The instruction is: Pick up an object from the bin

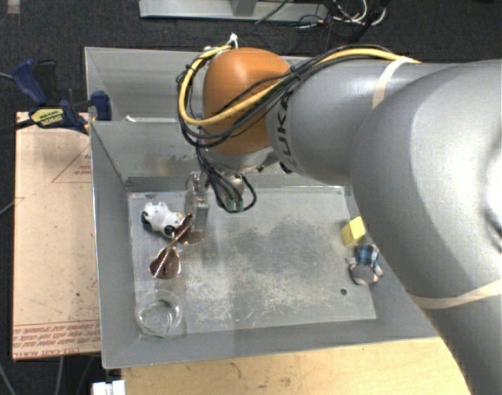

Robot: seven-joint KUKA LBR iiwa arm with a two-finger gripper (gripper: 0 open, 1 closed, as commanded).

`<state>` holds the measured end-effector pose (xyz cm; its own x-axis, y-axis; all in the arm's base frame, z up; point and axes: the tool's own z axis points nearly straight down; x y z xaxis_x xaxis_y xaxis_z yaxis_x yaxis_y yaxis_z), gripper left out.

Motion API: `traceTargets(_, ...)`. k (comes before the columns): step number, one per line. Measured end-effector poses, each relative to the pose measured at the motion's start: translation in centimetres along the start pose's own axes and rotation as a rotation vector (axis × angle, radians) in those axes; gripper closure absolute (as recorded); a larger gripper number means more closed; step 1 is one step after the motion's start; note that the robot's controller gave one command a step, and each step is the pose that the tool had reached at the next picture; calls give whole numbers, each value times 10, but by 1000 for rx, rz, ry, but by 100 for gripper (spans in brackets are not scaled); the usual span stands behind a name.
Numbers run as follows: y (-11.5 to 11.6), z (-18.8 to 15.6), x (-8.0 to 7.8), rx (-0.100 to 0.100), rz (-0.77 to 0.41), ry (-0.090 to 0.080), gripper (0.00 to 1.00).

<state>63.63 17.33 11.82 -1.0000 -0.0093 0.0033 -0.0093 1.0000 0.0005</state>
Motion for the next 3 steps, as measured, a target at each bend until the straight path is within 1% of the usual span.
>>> traceTargets(2,0,-43,0,-1,-1,-6,100)
traceTargets(3,0,-56,-1,-2,-1,-9,100)
